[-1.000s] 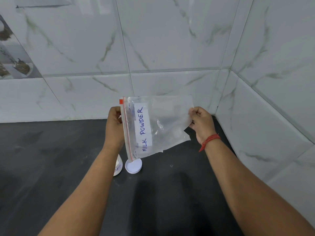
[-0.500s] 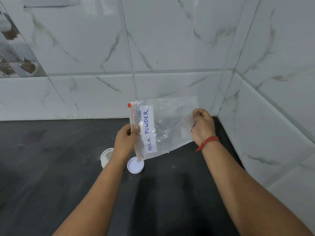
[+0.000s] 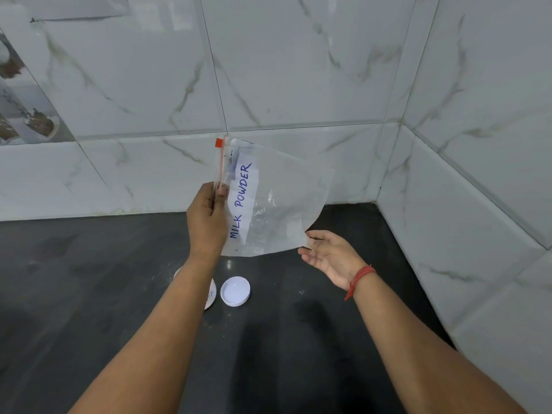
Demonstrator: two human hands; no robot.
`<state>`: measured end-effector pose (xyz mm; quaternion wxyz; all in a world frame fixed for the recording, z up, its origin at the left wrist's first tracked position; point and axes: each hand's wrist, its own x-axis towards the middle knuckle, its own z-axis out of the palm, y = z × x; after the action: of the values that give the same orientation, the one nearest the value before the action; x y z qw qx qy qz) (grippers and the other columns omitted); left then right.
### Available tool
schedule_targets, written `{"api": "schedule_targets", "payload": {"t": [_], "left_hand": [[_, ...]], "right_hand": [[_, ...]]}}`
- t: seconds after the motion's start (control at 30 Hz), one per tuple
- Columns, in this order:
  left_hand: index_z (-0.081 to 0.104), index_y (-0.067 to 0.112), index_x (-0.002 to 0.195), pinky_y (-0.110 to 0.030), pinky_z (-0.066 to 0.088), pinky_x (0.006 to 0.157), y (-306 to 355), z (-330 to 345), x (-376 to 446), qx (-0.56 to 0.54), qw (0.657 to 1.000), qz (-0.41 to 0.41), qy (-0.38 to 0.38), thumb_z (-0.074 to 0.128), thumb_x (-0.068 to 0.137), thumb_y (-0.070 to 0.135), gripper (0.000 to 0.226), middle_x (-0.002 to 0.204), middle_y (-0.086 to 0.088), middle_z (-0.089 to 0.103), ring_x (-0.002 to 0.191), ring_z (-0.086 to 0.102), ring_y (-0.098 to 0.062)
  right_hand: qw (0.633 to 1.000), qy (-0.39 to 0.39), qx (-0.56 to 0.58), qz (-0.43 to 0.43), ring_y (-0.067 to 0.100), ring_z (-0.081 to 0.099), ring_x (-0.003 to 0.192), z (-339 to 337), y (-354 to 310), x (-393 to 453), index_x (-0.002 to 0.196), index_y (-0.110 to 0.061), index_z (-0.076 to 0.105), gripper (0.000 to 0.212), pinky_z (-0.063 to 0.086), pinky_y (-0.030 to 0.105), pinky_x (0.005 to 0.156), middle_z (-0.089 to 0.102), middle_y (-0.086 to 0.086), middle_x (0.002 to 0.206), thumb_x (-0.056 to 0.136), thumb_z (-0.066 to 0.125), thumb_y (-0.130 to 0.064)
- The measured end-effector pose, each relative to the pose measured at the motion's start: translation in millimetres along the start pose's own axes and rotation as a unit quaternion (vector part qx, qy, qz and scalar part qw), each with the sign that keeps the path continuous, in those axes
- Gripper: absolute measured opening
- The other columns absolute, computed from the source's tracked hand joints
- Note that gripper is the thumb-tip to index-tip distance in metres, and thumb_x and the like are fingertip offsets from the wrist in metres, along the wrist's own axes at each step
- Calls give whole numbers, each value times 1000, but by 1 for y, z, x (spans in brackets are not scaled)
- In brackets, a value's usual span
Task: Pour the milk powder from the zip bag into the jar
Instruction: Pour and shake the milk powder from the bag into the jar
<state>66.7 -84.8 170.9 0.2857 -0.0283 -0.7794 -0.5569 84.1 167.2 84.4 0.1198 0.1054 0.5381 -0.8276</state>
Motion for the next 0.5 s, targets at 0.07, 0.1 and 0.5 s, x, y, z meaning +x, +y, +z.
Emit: {"api": "schedule_targets", "payload": {"t": [0.07, 0.1, 0.5], "left_hand": [[53, 23, 80, -15, 36, 57, 0, 0, 0, 10, 1000, 9, 13, 49, 106, 32, 28, 67, 16, 51, 61, 42, -2], [55, 21, 82, -15, 37, 58, 0, 0, 0, 11, 1000, 8, 25, 49, 107, 32, 27, 68, 15, 52, 62, 42, -2], [55, 23, 82, -25, 42, 66, 2, -7, 1, -3, 999, 6, 37, 50, 105, 29, 25, 75, 11, 56, 70, 47, -5]], "right_hand": [[1000, 16, 8, -9, 21, 67, 82, 2, 1, 0, 127, 2, 56, 33, 56, 27, 69, 65, 17, 103, 94, 59, 6], [1000, 26, 6, -16, 19, 64, 79, 2, 1, -1, 125, 1, 58, 33, 55, 26, 67, 65, 16, 99, 93, 59, 7], [991, -3, -88, -104, 12, 71, 101, 4, -13, -5, 117, -20, 68, 19, 58, 31, 81, 75, -4, 112, 98, 62, -22]]}}
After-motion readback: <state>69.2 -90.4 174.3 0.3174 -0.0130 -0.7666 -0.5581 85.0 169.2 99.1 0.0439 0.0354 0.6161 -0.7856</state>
